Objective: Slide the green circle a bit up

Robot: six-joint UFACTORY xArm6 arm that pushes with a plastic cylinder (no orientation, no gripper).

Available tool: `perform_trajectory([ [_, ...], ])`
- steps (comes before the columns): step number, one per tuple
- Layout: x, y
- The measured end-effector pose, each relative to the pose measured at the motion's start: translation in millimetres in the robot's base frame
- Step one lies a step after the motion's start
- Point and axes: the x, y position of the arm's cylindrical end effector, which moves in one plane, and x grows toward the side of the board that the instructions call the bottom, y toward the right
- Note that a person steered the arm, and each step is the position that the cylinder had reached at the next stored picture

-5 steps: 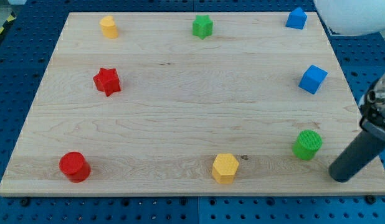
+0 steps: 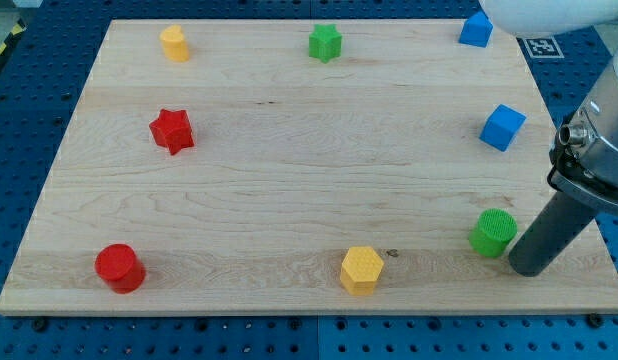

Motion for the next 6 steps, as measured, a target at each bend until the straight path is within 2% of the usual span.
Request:
perform_trajectory([
  [6,-4,-22],
])
